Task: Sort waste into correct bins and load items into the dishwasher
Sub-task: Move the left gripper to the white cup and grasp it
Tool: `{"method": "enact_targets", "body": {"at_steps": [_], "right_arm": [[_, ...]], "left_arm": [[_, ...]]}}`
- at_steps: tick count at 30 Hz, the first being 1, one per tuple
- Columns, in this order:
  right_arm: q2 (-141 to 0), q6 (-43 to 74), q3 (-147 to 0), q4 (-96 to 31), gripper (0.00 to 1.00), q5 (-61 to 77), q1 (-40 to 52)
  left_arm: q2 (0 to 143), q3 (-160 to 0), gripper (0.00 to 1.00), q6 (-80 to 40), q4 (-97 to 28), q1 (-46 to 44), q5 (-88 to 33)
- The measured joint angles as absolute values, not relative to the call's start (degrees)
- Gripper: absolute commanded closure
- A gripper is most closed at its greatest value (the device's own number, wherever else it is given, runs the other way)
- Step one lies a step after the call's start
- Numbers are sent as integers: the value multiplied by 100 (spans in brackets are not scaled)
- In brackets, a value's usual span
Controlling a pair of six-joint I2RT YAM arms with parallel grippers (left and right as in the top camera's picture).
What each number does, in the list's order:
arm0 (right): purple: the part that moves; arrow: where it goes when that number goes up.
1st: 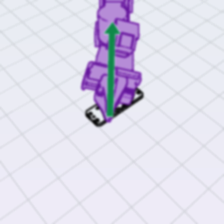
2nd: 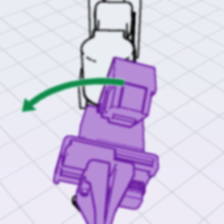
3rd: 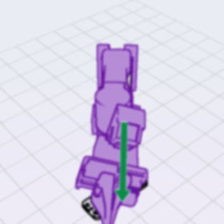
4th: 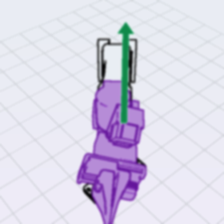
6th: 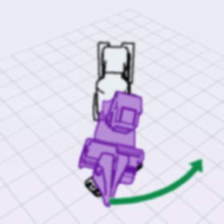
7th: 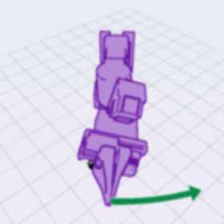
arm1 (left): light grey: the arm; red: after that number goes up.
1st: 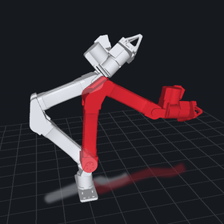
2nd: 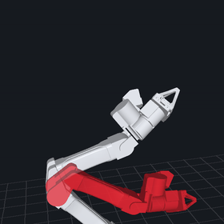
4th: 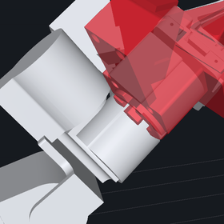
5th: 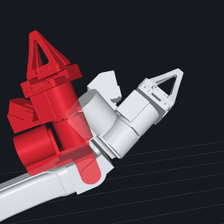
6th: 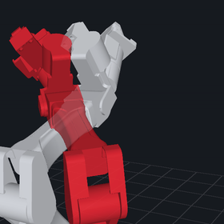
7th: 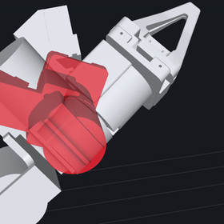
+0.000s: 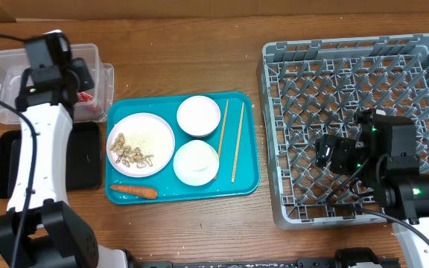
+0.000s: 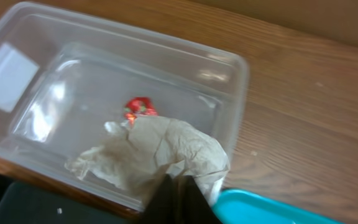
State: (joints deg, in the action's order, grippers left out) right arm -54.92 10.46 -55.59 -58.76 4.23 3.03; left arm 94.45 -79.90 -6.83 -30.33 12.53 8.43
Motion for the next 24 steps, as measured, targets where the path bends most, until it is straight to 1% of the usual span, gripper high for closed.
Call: {"method": "enact_targets", "body": {"at_steps": [1,2,3,4,8,11,12,13,15,16,20,24], "right_arm": [[-5492,1048,-5559,-5872,0,421,303],[-5492,1048,-5559,-5870,0,421,303],[-5492,1048,-5559,-5872,0,421,303],[-5492,1044,-5559,-5874,0,423,303],[-5492,1046,-5559,-5872,0,421,303],[-5492,1048,-5559,-5872,0,421,303],[-5492,1046,-5559,-5874,0,423,303],[-5492,1048,-5559,-5874,0,421,303],[-5492,1046,-5559,-5874,0,423,303],[-5492,1048,-5559,-5876,0,423,303],[-5492,1046,-5559,-5830,0,423,303],[-5492,1046,-5559,-5798,0,421,303]], "left_arm": [[9476,-7990,68,-703,-3000,1321,847],[9529,-7990,61,-705,-2991,1391,867],[9581,-7990,47,-694,-2993,1439,875],[9642,-7990,38,-709,-2993,1474,884],[9769,-7990,27,-690,-3004,1516,886],[9765,-8029,26,-694,-3234,1516,812],[9762,-8051,23,-692,-3422,1516,709],[9758,-8060,18,-692,-3570,1516,631],[9699,-8079,3,-666,-4029,1509,327],[9642,-8082,0,-681,-4254,1498,150],[9319,-8099,0,-696,-5240,1345,-742],[9153,-8147,0,-694,-6165,812,-1251]]}}
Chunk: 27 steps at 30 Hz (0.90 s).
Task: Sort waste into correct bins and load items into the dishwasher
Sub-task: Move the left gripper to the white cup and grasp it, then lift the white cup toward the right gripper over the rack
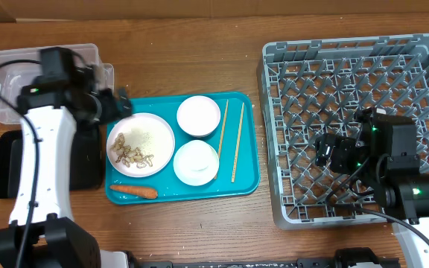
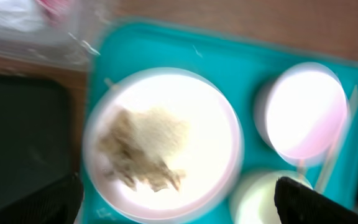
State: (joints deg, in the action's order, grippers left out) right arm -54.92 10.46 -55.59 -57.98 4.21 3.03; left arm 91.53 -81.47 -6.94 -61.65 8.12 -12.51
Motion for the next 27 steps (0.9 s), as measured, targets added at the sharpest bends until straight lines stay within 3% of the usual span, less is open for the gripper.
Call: {"method": "enact_targets", "body": {"at_steps": [4,10,19,21,25,27], "right_arm": [[-5494,1046,-5559,-5806,0,421,303],[-5498,1046,-5559,-5808,0,423,303],[-5502,1046,-5559,-5835,0,421,303],[-5502,1046,-5559,-5848,0,421,303],[-5502,1044,-5559,-5885,0,423,303],[-5502,1046,-5559,-5911,0,423,303]], "left_arm": [[9150,-8145,0,-692,-6788,-16,-1413],[9150,-8034,0,-694,-6764,-1151,-1457],[9408,-7428,0,-696,-6357,-1975,-1135],[9592,-7384,16,-698,-6340,-1990,-1107],[9939,-7360,65,-705,-6337,-1990,-1039],[10099,-7358,78,-714,-6324,-1990,-1024]]}}
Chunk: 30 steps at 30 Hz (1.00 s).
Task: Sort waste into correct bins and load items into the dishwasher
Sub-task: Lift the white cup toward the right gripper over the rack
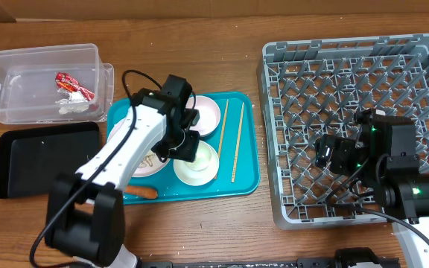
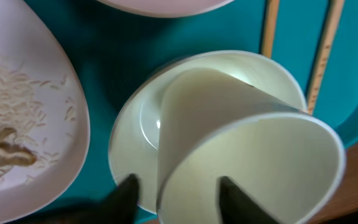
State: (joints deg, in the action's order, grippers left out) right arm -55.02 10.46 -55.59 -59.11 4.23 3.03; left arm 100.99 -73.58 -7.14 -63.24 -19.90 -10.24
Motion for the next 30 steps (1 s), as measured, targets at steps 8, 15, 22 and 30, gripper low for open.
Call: {"method": "enact_targets", "body": {"at_steps": [8,15,22,30], "right_arm": [[-5502,1048,-5559,-5918,0,423,303],[-5502,1225,-5561,-5892,0,128,294],[-5544,1341,-5634,-5164,0,593,-266],[-6307,-390,-5684,-4768,0,5041,-410]], "left_arm": [[10307,-7354,96,-711,-6486,-1984,-1024],[10342,-8285,96,-510,-7561,-1649,-1142],[10339,-9264,96,134,-7067,-1146,-3468],[10377,-9264,96,478,-5992,-1710,-6560]]}}
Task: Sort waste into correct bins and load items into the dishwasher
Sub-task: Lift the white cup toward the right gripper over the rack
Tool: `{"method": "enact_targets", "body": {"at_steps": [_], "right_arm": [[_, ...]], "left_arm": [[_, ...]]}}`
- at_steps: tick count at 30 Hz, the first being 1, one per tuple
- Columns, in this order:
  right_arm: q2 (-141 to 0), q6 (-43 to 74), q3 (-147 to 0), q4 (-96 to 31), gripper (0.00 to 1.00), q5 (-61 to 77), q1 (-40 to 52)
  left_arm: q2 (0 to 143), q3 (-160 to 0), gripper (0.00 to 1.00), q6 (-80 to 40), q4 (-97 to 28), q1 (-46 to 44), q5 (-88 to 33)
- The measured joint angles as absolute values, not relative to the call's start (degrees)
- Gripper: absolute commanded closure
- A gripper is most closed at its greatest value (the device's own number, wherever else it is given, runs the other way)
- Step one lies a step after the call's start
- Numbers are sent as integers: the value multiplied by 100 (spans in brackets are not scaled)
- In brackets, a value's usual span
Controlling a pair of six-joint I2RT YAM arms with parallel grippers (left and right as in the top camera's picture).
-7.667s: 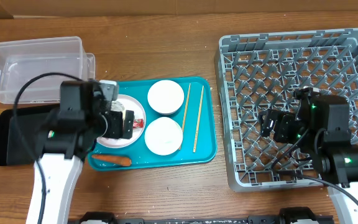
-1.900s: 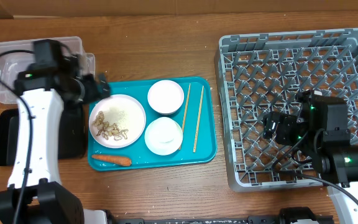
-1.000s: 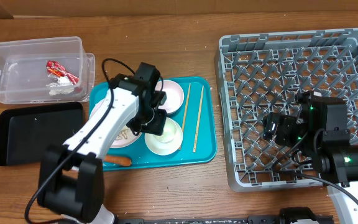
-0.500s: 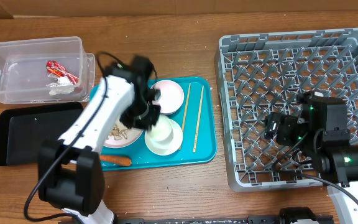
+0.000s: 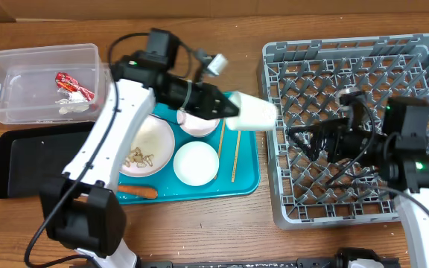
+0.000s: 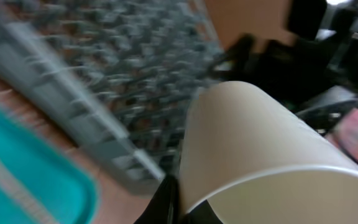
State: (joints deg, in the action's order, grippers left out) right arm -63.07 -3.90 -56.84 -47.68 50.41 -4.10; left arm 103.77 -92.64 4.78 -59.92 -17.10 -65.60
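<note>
A white paper cup (image 5: 252, 113) hangs on its side over the right edge of the teal tray (image 5: 246, 180), close to the grey dish rack (image 5: 363, 74). My left gripper (image 5: 232, 112) is shut on its rim. In the left wrist view the cup (image 6: 253, 143) fills the frame, with my left gripper (image 6: 176, 202) pinching its wall. My right gripper (image 5: 298, 141) reaches left inside the rack towards the cup, its fingers apart. On the tray are a plate of food scraps (image 5: 144, 145), two white bowls (image 5: 196, 162), chopsticks (image 5: 237, 149) and a carrot (image 5: 134, 191).
A clear bin (image 5: 21, 74) at the far left holds a red wrapper (image 5: 69, 83) and crumpled paper. A black bin (image 5: 21, 160) lies in front of it. The left arm stretches across the tray's back half.
The cup lay in the front bowl with my left gripper at it. Now that gripper holds it lifted beside the rack. My right gripper has moved left inside the rack.
My left gripper was over the clear bin, at the crumpled paper. Then it stood open over the plate, the paper left in the bin. Then it was at the cup in the front bowl. Now it holds the cup by the rack.
</note>
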Motion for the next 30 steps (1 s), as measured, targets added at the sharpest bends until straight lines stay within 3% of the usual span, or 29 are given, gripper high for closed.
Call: {"method": "enact_targets", "body": {"at_steps": [7,13,25,30], "right_arm": [[-6672,-976,-5684,-4440,0,6853,-410],[-6698,-1120,-5684,-4211,1,7494,-410],[-6705,-1203,-5684,-4241,32,7634,-421],[-6705,-1208,-5684,-4174,36,7684,-425]], "left_arm": [[10632,-9264,96,486,-5765,-2257,-7275],[10698,-9264,96,375,-5509,-2405,-7474],[10698,-9264,96,-176,-4947,-2440,-7918],[10698,-9264,96,-180,-4943,-2440,-7999]]}}
